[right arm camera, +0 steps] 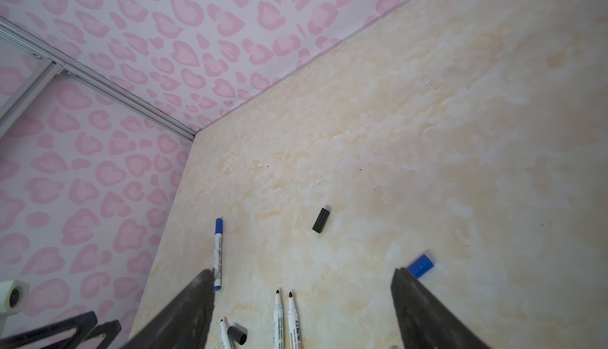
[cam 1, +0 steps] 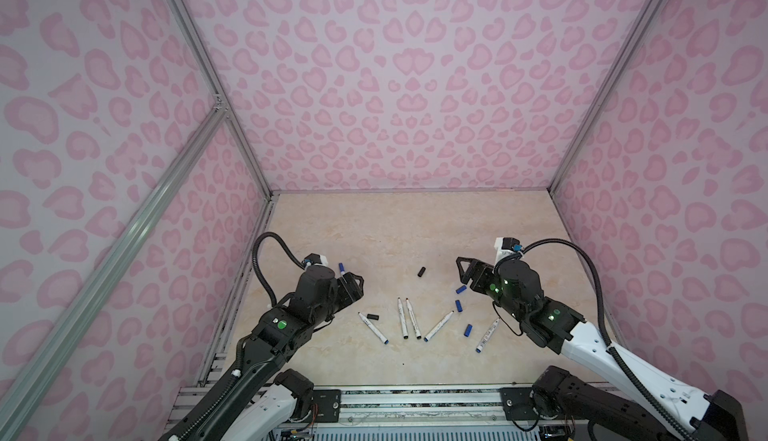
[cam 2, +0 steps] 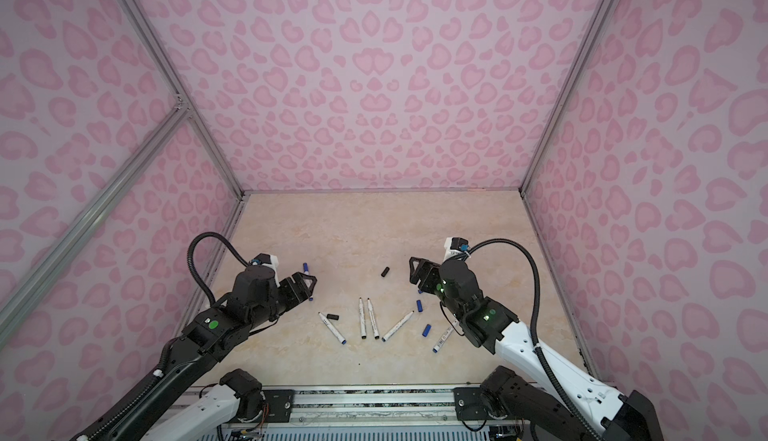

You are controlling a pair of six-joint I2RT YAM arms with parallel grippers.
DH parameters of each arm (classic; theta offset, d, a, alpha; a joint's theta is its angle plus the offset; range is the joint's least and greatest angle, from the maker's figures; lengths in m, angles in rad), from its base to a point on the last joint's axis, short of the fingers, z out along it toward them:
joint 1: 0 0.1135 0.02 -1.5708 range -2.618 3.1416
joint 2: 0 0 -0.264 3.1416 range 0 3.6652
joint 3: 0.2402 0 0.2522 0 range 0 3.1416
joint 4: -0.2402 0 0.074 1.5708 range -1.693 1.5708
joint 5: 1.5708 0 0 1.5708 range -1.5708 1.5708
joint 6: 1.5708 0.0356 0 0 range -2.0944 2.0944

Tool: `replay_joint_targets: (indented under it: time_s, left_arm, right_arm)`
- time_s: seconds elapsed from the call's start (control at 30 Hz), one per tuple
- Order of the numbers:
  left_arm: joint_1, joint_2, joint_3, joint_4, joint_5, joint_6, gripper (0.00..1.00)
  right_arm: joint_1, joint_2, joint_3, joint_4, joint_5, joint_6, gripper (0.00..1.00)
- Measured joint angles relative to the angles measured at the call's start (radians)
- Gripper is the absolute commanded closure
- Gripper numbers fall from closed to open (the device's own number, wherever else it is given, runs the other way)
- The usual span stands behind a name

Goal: Insert the pens into the pen caps
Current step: 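Move the left gripper over an uncapped white marker near a black cap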

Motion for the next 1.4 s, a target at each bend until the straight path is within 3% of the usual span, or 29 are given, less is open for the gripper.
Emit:
replay_joint_targets:
  time_s: [0.13, 0.3, 0.47, 0.6, 0.9, 1.4]
  left_arm:
    - [-0.16, 0.05, -0.009, -0.027, -0.125, -0.124, 0.3]
    - [-0.286, 0.119, -0.048, -0.054, -0.234, -0.287, 0.31]
    - [-0.404, 0.231, -0.05, -0.064, -0.306, -0.429, 0.32]
    - [-0.463, 0.327, -0.031, -0.05, -0.35, -0.519, 0.35]
    - [-0.513, 0.55, 0.005, -0.023, -0.359, -0.647, 0.39]
    - [-0.496, 0.73, 0.097, -0.042, -0.368, -0.652, 0.47]
  right_arm:
    - [0.006, 0.149, 0.1, -0.053, -0.015, -0.004, 0.13]
    - [0.056, 0.259, 0.146, -0.097, -0.031, -0.022, 0.22]
    - [0.067, 0.258, 0.132, -0.093, -0.021, -0.025, 0.24]
    - [0.066, 0.211, 0.095, -0.111, 0.055, -0.014, 0.3]
    - [0.031, 0.144, 0.045, -0.124, 0.118, 0.017, 0.32]
    - [0.031, 0.087, 0.031, -0.132, 0.126, 0.018, 0.31]
